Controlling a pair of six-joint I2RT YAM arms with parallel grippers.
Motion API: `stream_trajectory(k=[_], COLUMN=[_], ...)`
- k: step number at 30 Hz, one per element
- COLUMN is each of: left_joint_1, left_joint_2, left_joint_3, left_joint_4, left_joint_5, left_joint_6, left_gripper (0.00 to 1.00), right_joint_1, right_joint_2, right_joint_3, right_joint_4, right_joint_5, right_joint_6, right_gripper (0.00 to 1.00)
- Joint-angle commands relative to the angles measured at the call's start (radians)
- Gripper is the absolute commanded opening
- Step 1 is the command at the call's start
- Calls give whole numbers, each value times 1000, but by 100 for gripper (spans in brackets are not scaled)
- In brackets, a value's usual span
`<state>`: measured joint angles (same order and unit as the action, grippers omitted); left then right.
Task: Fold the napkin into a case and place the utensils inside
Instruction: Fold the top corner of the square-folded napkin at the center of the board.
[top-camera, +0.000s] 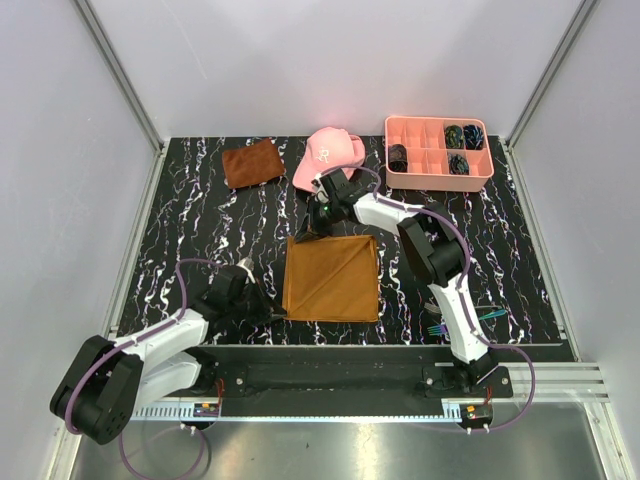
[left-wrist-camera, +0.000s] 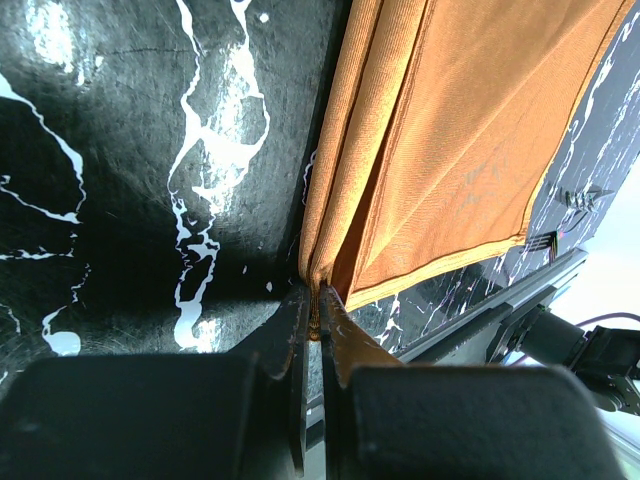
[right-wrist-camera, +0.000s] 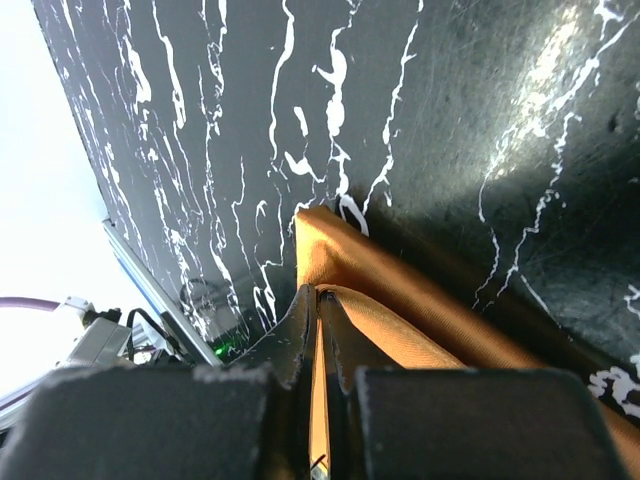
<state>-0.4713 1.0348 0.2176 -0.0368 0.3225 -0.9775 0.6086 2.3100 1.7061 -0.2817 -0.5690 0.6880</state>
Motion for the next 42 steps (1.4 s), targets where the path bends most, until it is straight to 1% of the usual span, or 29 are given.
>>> stream_trajectory(k=[1,3,5,8,10,11,13,14,18,20,25,29,32,33,34,36,37,38,40,41,42], left_joint_1=[-3,-3,-3,-3,-3,-3,-3,-3,-3,-3,-3,-3,-3,-3,-3,-3,-3,-3,-3,-3,-4], left_joint_2=[4,-7,-24,-73,-110,-148,-185,-218,-280,-291,-324,-340,-288,-250,-233,-194,-182,-165,-87,-52,9], left_joint_3=[-44,-46,-49,-50,-41,-35,-18,-14,6,20,58,88,109,118,147,180,201,213,250,262,276], left_joint_4=[-89,-91,-95,-109,-152,-172,-233,-247,-319,-340,-408,-356,-272,-252,-229,-213,-157,-128,-62,-46,-38], left_joint_5=[-31,-33,-33,-31,-51,-59,-75,-77,-97,-115,-164,-155,-90,-61,-50,-50,-39,-11,22,59,73], left_joint_6=[11,7,-6,-27,-36,-36,-44,-46,-56,-50,-50,-20,9,19,29,52,53,48,43,46,51], left_gripper=[0,0,4,21,25,34,42,48,56,57,57,57,55,49,46,43,42,41,38,37,36], right_joint_1=[0,0,-1,-1,0,0,0,0,0,2,0,2,2,3,2,2,0,2,-3,-6,-22], right_joint_2=[19,28,31,37,40,40,45,43,42,43,40,37,42,42,31,2,-10,-24,-72,-90,-137], right_joint_3=[47,53,56,59,59,61,61,59,58,58,53,55,64,64,64,67,75,102,128,145,144], right_joint_4=[16,15,15,16,16,16,16,16,18,19,19,19,19,19,18,7,-34,-60,-153,-190,-221], right_joint_5=[-9,-12,-8,-11,-14,-14,-15,-17,-25,-31,-37,-31,-42,-46,-46,-39,-31,-5,20,49,63], right_joint_6=[2,4,1,1,1,1,1,-1,1,2,4,5,11,12,12,5,-10,-22,-69,-88,-109], right_gripper=[5,5,6,8,8,8,9,9,11,11,13,16,21,23,30,36,42,46,52,60,62])
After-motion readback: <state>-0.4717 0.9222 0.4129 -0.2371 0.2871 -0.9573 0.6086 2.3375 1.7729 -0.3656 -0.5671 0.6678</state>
